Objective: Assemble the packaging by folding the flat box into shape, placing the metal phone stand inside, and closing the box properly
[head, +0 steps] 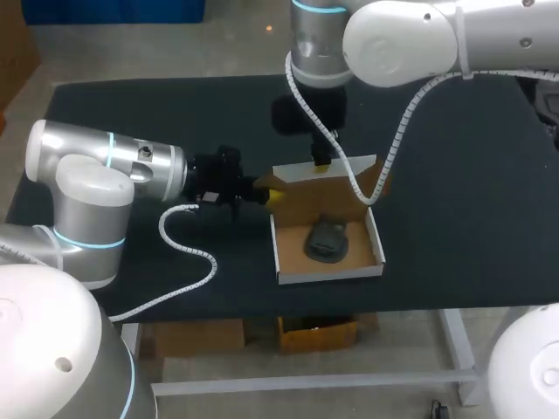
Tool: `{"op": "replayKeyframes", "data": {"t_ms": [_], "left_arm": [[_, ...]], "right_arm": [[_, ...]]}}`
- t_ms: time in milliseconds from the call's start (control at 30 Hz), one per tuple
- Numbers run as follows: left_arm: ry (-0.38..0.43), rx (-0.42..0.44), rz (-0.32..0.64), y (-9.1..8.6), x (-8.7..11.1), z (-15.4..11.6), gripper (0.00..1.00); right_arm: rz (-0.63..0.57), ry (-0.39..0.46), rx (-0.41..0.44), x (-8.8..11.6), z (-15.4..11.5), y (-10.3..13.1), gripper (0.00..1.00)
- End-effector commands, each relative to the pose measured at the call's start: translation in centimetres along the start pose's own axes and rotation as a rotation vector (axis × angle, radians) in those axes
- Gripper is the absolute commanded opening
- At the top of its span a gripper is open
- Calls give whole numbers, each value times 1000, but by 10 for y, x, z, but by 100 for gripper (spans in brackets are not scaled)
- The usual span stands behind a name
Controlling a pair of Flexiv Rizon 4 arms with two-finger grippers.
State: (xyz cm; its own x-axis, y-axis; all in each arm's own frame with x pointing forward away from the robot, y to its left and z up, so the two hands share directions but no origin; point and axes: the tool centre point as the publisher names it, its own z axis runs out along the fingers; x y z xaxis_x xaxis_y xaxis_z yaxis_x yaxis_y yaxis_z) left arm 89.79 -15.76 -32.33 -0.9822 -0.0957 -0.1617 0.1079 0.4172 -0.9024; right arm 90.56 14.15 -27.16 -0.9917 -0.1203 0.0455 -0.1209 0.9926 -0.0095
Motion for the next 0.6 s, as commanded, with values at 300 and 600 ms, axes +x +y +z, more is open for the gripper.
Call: {"op": "replayKeyframes", "data": {"t_ms": [300,600], "left_arm": [[1,2,2,0,1,1,0],[1,2,2,0,1,1,0]], "right_arm": [[11,-18,-9,4,-6,-2,49],[27,-33,-123,1,-25,-15,100]]}}
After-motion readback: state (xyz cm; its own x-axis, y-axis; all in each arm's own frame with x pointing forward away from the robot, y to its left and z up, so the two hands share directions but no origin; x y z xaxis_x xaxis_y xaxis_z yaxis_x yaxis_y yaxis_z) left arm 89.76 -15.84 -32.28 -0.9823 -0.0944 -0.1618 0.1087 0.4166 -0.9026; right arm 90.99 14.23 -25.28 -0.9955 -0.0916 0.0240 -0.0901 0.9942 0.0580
